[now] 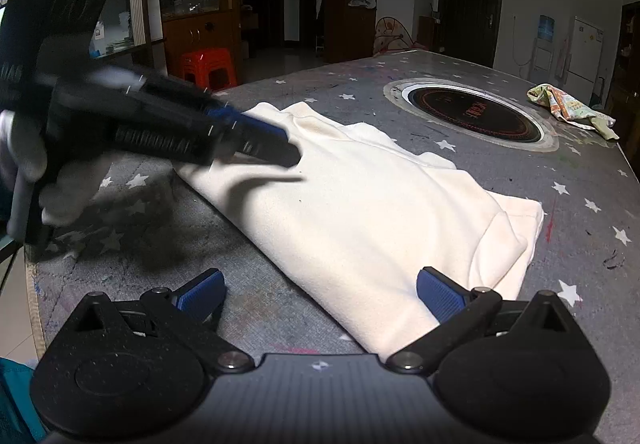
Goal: Fold clothes
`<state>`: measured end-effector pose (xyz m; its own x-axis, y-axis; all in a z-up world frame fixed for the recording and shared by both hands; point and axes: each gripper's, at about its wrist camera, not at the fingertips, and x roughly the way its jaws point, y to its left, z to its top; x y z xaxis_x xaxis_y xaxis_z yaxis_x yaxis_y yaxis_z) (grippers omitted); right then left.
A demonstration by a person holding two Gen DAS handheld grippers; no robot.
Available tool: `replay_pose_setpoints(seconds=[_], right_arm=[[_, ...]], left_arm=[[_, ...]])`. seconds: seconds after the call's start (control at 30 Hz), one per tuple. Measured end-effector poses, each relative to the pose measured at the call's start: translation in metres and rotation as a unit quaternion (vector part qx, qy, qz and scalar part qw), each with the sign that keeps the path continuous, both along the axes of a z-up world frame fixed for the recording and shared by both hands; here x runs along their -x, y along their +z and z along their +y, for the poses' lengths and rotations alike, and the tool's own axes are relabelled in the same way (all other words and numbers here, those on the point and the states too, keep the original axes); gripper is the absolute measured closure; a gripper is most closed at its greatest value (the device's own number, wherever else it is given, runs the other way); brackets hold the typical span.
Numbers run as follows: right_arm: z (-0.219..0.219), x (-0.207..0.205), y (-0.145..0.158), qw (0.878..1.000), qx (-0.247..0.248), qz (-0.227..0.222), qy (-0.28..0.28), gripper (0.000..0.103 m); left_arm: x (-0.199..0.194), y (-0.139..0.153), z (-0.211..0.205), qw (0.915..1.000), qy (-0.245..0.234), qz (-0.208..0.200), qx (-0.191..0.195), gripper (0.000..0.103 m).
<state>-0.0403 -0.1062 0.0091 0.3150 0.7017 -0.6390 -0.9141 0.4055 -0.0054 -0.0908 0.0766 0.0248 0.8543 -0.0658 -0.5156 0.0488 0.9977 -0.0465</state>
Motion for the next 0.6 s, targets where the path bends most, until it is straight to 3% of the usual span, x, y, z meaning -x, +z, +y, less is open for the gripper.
replay_pose_setpoints(seconds=[0.2, 0.6], right_arm=[[0.000, 0.000, 0.000, 1.000, 0.000, 0.000, 0.000, 0.000], [0.000, 0.001, 0.000, 1.000, 0.000, 0.000, 0.000, 0.000]], left_arm=[[0.001, -0.013, 0.003, 0.9997, 0.005, 0.023, 0.011, 0.081], [0.029, -0.001, 0.022, 0.9987, 0.027, 0.041, 0.016, 0.078]])
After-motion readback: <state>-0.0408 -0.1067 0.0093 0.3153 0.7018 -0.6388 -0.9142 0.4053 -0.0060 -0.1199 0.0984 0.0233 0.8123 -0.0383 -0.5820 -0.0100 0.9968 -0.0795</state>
